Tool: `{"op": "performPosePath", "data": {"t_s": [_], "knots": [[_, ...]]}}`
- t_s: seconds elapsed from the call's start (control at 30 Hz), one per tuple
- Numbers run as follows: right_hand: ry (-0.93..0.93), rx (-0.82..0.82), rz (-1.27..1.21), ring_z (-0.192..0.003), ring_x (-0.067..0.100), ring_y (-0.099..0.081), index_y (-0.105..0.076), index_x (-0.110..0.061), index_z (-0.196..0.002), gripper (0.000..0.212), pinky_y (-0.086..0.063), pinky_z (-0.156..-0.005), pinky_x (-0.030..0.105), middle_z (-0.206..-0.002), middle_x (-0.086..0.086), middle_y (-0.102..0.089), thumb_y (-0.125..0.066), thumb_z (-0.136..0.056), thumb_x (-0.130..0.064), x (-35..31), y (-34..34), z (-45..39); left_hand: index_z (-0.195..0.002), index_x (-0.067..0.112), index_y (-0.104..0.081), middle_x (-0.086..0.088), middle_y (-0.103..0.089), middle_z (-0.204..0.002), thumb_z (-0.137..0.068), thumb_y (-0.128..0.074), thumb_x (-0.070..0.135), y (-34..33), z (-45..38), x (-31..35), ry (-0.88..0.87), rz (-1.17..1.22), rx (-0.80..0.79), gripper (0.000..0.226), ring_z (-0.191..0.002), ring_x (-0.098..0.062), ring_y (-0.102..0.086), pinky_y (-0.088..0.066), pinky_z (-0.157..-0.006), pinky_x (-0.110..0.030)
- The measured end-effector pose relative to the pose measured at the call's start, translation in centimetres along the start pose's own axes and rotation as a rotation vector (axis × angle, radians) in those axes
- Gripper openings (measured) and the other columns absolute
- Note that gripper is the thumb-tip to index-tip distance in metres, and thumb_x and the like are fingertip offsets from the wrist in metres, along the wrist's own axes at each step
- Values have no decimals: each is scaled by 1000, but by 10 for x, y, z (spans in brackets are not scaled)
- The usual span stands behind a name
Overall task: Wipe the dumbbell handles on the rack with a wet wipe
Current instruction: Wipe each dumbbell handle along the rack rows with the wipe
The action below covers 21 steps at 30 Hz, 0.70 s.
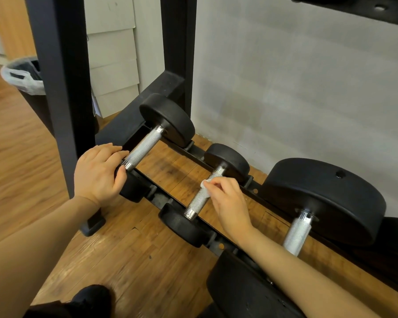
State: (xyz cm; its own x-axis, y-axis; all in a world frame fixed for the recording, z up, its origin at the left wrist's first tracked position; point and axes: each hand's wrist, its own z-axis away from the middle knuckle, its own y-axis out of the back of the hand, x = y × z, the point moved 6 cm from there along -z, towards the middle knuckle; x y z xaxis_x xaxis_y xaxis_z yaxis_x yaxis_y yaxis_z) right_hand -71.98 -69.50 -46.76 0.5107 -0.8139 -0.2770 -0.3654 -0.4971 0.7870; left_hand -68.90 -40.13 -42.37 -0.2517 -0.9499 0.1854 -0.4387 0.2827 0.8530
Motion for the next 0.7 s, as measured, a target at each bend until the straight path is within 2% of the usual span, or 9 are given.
{"op": "performPosePath", "data": {"t_s": [0.1, 0.23, 0.33, 0.4, 0.47, 0.57, 0.7], "knots": [[-55, 22, -24, -100, 18, -52, -69, -11, -110, 28, -47, -80, 30, -108, 4, -59, -56, -87, -1, 3, 6, -7, -122, 6, -67, -14, -67, -120, -91, -36, 34, -1, 0, -1, -1, -3, -3, 53, -122, -35, -55, -37, -104, -48], [160, -132, 44, -99, 21, -54, -69, -8, -115, 44, -54, -73, 29, -109, 5, -64, -75, -73, 3, -16, 1, -3, -123, 7, -67, -14, -66, -121, -91, -36, 34, -1, 0, -2, -2, -6, -6, 52, -123, -34, -54, -36, -105, -47], [187, -54, 102, -105, 18, -52, -71, -12, -110, 28, -49, -83, 31, -107, 1, -67, -64, -83, -12, -17, 9, -8, -123, 7, -66, -13, -66, -121, -91, -36, 34, -1, 0, -2, 1, -8, -10, 52, -122, -34, -54, -36, -105, -47], [160, -13, 129, -111, 16, -52, -72, -13, -109, 28, -48, -91, 33, -107, -1, -69, -54, -89, -21, -16, 13, -13, -123, 7, -66, -13, -66, -122, -91, -36, 34, -1, 0, -1, 1, -10, -11, 52, -122, -34, -54, -36, -105, -47], [196, -54, 104, -115, 17, -57, -73, -12, -109, 25, -46, -98, 34, -110, -1, -71, -62, -86, -15, -20, 8, -12, -123, 7, -66, -13, -66, -122, -91, -36, 34, -1, 0, -2, -1, -9, -14, 52, -122, -34, -54, -36, -105, -47], [282, -179, 66, -118, 18, -58, -72, -14, -111, 37, -37, -106, 32, -114, -1, -70, -78, -76, -6, -25, -5, -5, -123, 7, -67, -13, -66, -121, -91, -36, 34, -1, 0, -1, -4, -8, -14, 52, -122, -34, -54, -37, -104, -48], [221, -155, 193, -119, 21, -57, -71, -16, -113, 30, -29, -112, 36, -115, -2, -70, -71, -82, -16, -17, 4, -17, -122, 7, -67, -13, -67, -119, -91, -37, 33, -1, 0, -1, -7, -7, -4, 51, -121, -34, -55, -38, -103, -47]]}}
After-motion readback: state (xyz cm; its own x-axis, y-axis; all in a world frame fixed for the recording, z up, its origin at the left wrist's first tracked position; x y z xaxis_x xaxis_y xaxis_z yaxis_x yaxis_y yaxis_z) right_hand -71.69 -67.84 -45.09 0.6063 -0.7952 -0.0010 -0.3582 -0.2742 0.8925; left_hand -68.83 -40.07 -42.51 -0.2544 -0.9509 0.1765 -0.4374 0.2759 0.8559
